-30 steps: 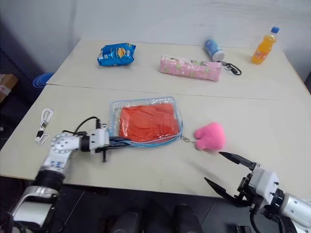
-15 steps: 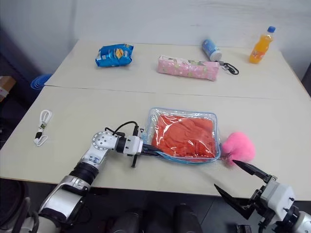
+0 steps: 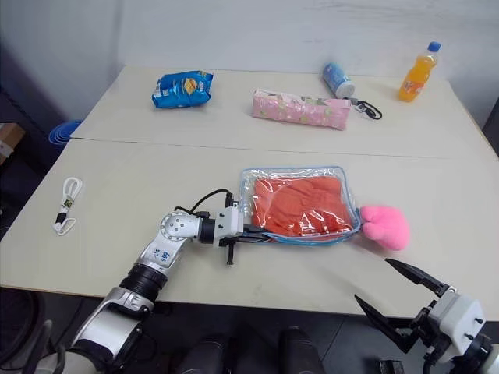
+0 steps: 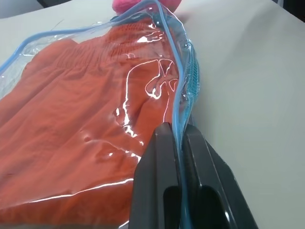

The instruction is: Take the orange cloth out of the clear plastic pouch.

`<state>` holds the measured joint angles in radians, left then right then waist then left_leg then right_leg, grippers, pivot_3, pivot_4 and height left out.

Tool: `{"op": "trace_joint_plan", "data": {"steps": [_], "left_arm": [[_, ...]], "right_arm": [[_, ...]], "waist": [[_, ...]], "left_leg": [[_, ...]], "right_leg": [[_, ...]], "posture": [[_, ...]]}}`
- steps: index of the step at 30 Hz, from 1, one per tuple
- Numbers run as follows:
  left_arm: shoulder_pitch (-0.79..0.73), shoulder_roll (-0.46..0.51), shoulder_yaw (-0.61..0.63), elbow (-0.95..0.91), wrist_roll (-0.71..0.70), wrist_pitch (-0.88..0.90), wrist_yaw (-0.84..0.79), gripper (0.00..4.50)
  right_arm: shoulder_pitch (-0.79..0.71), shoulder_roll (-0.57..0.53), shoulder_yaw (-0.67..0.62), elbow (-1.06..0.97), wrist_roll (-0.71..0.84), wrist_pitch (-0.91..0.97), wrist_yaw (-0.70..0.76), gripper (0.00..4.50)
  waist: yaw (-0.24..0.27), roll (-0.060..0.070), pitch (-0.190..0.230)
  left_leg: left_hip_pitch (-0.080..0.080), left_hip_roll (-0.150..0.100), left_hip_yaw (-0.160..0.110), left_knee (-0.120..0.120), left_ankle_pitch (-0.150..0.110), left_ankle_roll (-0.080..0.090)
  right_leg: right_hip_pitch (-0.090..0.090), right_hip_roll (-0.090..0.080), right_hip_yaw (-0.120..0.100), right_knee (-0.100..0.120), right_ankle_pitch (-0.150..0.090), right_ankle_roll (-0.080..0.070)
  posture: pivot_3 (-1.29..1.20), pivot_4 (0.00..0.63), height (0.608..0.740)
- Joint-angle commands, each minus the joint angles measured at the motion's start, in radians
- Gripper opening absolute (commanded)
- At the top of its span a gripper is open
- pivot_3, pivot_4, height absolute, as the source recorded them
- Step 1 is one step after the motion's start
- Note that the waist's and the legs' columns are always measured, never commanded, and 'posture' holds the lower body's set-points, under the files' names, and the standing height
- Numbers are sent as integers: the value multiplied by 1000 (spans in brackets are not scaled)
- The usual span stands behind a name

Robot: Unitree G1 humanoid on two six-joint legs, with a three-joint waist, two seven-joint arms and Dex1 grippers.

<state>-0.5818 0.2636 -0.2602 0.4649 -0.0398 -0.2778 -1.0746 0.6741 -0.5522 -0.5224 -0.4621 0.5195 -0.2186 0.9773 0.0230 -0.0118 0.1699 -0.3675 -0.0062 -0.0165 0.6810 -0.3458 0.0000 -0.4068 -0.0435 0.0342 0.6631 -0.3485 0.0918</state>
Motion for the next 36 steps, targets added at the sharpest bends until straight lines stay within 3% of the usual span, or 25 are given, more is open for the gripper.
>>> {"op": "trace_joint_plan", "data": {"steps": [1, 11, 14, 17, 21, 26, 32, 35, 36], "left_arm": [[1, 20, 1, -36, -10, -2, -7, 25], [1, 52, 6, -13, -23, -44, -23, 25], [14, 47, 23, -54, -66, 14, -33, 661], [26, 69, 69, -107, -133, 45, -53, 1569], [74, 170, 154, -223, -275, 140, -148, 2764], [142, 284, 204, -384, -413, 322, -231, 2764], [172, 293, 228, -483, -480, 405, -229, 4481], [187, 295, 215, -510, -475, 417, -233, 4500], [195, 292, 215, -512, -470, 419, -225, 4500]], "right_arm": [[-9, -1, -25, 7, 21, -16, 6, 4500], [-18, -2, -25, 40, 27, -9, 22, 4500], [-27, -12, -31, 42, 65, 32, 20, 4500], [-65, -38, -57, 57, 89, 78, -3, 4500], [-192, -148, -84, 181, 54, 203, -62, 4500], [-413, -270, 13, 383, -13, 306, -54, 4500], [-681, -308, 179, 632, -109, 323, 14, 4500], [-720, -329, 215, 675, -120, 358, 58, 4001], [-729, -331, 212, 684, -122, 355, 63, 3631]], "waist": [[0, 0, 0], [0, 0, 0], [0, 0, 0], [-3, 0, 0], [-13, 0, 0], [-22, 2, 0], [-20, 3, 0], [-23, 3, 1], [-24, 3, 1]], "left_leg": [[0, 0, 0, 0, 0, 0], [0, 0, 0, 0, 0, 0], [0, 0, 0, 0, 0, 0], [0, 0, 0, 0, 0, 0], [0, 0, 0, 0, 1, -1], [0, 1, -1, 0, 1, -3], [-1, 0, -1, 1, 1, -2], [-2, 0, 0, 1, 2, -4], [-2, 0, 0, 1, 2, -4]], "right_leg": [[0, 0, 0, 0, 0, 0], [0, 0, 0, 0, 0, 0], [0, 0, 0, 0, 0, 0], [0, 0, 0, 0, 0, 0], [0, 0, 1, 0, 0, 0], [0, -1, 0, 0, 0, 0], [0, -1, -1, 0, 0, 0], [-1, -1, -1, 0, 0, 0], [-1, -1, -1, 0, 0, 0]], "posture": [[0, 150, 740], [0, 150, 740], [0, 150, 740], [0, 150, 740], [0, 150, 740], [0, 150, 740], [0, 150, 740], [0, 150, 740], [0, 150, 740]]}}
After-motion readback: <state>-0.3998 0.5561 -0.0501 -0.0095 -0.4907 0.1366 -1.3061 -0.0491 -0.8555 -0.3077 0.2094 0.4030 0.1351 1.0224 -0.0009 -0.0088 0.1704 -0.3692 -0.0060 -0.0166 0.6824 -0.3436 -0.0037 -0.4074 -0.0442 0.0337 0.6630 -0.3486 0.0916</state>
